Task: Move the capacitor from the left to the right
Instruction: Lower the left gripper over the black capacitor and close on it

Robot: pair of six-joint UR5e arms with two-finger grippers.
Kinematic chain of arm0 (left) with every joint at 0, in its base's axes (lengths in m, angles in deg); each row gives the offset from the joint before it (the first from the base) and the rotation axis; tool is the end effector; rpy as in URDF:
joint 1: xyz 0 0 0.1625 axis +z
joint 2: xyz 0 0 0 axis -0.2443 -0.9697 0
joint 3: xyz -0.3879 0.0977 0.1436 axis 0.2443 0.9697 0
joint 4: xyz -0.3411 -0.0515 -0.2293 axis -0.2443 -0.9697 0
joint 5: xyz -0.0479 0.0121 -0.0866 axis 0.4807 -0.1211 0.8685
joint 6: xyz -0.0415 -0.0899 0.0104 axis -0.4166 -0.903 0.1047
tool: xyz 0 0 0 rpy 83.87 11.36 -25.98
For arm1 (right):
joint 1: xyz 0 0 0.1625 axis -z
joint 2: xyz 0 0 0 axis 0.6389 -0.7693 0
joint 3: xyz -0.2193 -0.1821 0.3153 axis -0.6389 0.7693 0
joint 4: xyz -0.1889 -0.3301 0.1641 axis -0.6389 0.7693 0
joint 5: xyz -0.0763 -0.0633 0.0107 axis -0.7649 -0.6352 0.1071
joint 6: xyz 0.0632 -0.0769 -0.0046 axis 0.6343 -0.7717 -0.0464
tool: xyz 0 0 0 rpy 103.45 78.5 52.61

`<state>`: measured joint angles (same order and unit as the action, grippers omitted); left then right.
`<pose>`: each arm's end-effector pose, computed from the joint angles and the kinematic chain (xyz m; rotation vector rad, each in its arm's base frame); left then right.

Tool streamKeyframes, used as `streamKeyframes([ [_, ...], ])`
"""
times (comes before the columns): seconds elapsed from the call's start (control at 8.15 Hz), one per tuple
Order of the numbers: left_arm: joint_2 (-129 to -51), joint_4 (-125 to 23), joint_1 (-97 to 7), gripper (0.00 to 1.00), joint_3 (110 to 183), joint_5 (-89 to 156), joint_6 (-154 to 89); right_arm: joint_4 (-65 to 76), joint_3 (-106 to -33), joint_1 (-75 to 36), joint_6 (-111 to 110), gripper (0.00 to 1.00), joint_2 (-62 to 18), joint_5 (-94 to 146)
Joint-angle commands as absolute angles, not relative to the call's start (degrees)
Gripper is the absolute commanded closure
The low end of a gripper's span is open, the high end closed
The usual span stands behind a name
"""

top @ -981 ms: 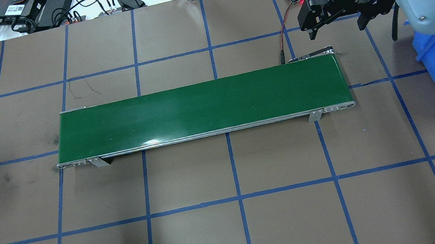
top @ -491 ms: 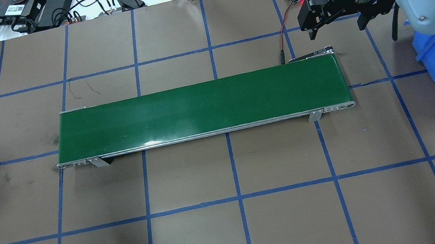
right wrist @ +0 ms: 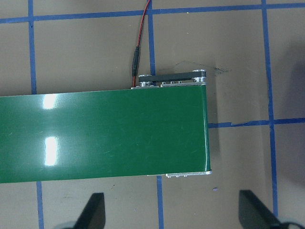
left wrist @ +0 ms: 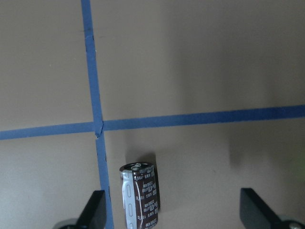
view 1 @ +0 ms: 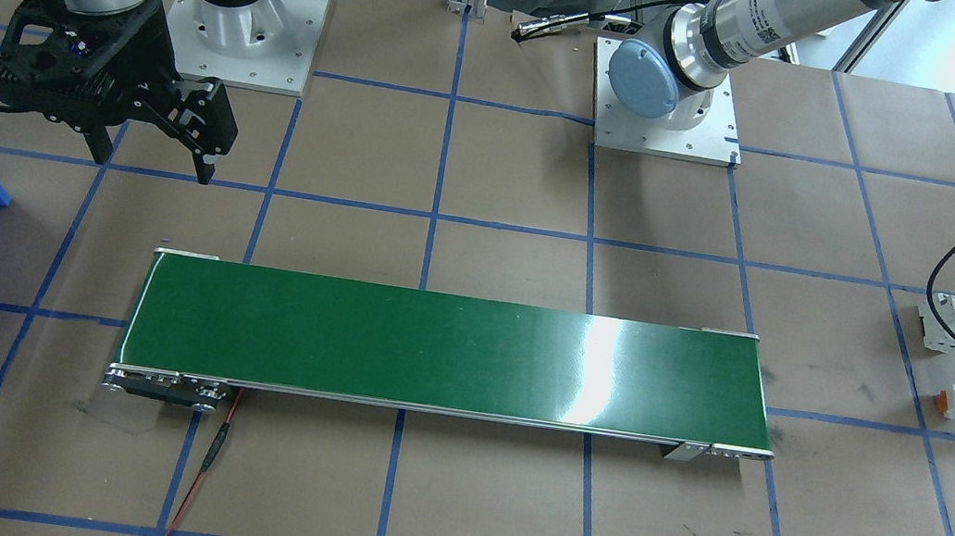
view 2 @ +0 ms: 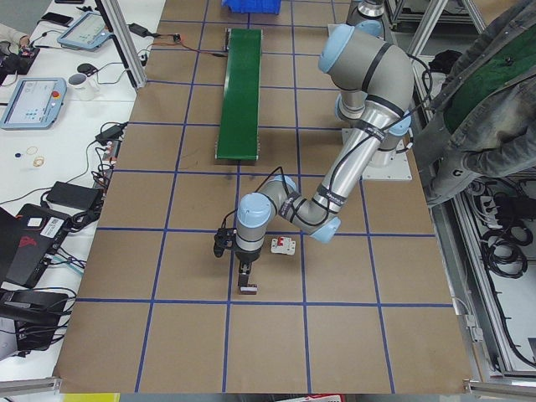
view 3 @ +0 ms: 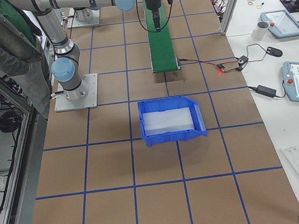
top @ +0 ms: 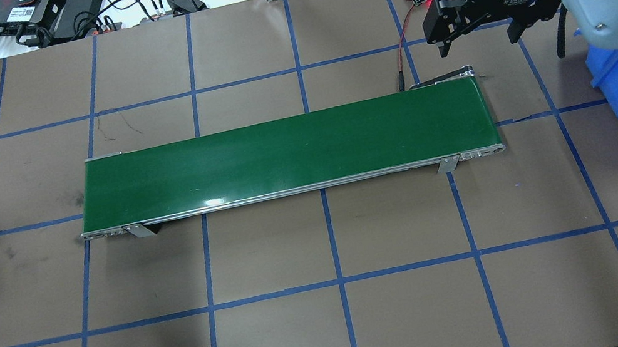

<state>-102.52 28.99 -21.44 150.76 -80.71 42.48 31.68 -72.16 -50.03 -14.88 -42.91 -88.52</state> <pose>0.4632 -0.4891 0.2150 0.1351 2.8722 -0.1569 0.1289 -0.4991 0.4730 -0.0766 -3.1140 0.2342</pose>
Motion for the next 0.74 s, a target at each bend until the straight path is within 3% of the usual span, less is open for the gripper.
streamKeyframes([
  [0.0, -104.34, 29.02, -19.97, 0.0, 150.45, -80.02, 43.09, 31.68, -72.21, -50.03, -14.8, 0.0, -42.91, -88.56],
  [0.61, -104.87, 29.46, -17.33, 0.0, 149.22, -79.31, 43.53, 31.59, -72.21, -50.03, -14.8, 0.0, -42.91, -88.56],
])
